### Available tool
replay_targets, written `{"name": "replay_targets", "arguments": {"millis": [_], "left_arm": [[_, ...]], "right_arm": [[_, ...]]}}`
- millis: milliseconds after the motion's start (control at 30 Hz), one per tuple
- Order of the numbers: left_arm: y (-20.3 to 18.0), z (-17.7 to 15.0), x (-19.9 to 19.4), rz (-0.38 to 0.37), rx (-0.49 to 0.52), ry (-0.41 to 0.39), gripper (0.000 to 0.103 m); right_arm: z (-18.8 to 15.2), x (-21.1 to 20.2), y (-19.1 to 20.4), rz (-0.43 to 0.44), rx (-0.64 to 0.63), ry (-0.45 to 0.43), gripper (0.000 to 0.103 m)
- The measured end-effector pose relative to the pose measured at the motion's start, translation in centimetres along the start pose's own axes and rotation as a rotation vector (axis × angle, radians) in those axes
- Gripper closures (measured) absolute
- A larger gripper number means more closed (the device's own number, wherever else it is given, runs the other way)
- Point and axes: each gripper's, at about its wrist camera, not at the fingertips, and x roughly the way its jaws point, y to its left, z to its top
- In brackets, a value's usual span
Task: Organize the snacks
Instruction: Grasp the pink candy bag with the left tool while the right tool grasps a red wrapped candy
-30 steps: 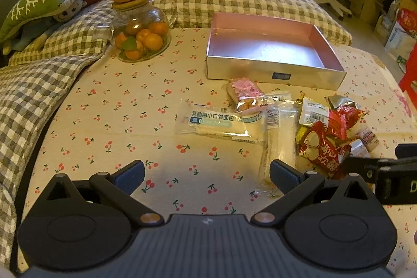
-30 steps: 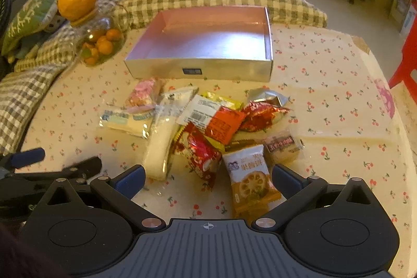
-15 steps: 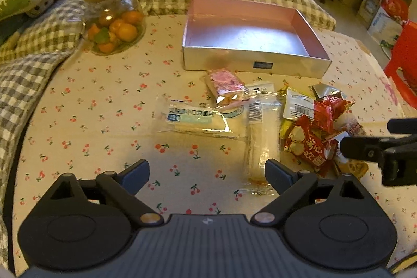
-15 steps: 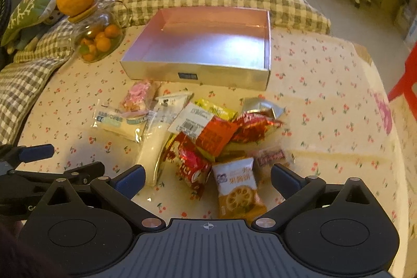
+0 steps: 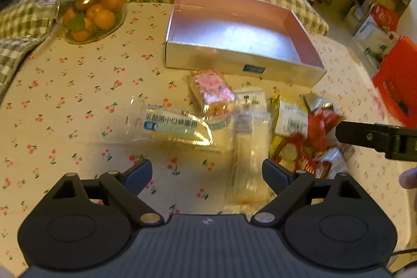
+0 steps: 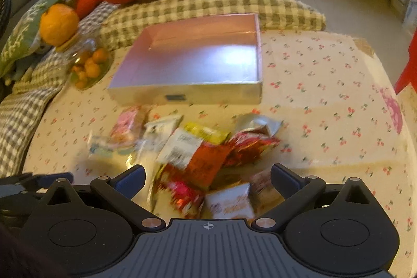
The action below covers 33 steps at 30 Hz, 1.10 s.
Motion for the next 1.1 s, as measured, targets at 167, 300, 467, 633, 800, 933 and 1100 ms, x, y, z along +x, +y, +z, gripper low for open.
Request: {"name": "replay_targets", "arguments": {"millis": [167,300,467,633,800,933,1100], "left_arm": [[0.7,1.3,0.5,-0.041,-0.064,-0.004,0.022],[1.2,2.4,1.0,-0.069,-0.119,-0.022,0.028],[1.6,3.7,2.3,-0.11,-0.176,-0.042,0.039],[1.3,4.7,3.9,-0.112,-0.205,-0.031,0.05],[1.1,5.3,4.9,-0.11,-0.212,-0.022,0.053],[1.0,5.2,5.4,-0.099,-0.211,-0.014,0.055],[1.3,5.1,5.5,-0.075,-0.222,-0.015,0.064]], "right_arm": [[1.5,0.4,-1.8,0.004,0.058,-0.016,0.001],[2.4,1.4,-3.1,0.028,0.122,-0.006,0.002],[2.9,3.2,-3.9,0.026,0.174,0.025,0.011],[2.9,4.7,-4.4,-0.015,0.196,0.059,0.025],[2.6,5.7,-4.5,-0.053,0.196,0.08,0.032],[2.4,6.0,-4.4,-0.064,0.183,0.095,0.036],[2.2,6.6,-4.1,-0.069,0.168,0.109,0.039]]}}
